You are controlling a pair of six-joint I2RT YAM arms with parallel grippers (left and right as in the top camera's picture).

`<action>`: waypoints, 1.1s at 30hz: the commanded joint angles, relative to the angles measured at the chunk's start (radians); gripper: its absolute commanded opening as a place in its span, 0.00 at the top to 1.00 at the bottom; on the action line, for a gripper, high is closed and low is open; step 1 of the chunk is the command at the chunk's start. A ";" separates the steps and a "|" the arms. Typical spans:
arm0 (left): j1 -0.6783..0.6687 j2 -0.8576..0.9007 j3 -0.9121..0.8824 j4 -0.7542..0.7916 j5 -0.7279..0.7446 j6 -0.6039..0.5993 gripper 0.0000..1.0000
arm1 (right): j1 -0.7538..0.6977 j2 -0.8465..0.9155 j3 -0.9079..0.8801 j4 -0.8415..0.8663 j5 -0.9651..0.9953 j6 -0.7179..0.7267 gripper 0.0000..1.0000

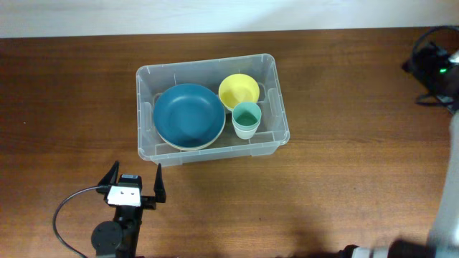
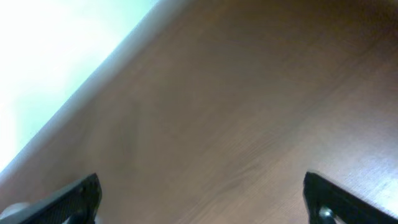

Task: Pack container

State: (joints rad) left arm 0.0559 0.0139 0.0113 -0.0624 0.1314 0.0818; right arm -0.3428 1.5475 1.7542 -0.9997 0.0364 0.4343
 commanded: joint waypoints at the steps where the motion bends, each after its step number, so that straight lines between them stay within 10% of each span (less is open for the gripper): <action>1: 0.006 -0.009 -0.002 -0.006 0.003 -0.013 0.01 | 0.166 -0.256 -0.262 0.212 0.002 -0.161 0.01; 17: 0.006 -0.009 -0.002 -0.006 0.003 -0.013 0.01 | 0.388 -1.081 -1.125 0.631 0.000 -0.353 0.01; 33: 0.006 -0.009 -0.002 -0.006 0.003 -0.013 0.01 | 0.388 -1.401 -1.616 1.058 -0.080 -0.459 0.01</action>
State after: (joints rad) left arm 0.0559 0.0109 0.0113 -0.0631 0.1310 0.0814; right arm 0.0376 0.1818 0.1677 0.0360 0.0090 0.0639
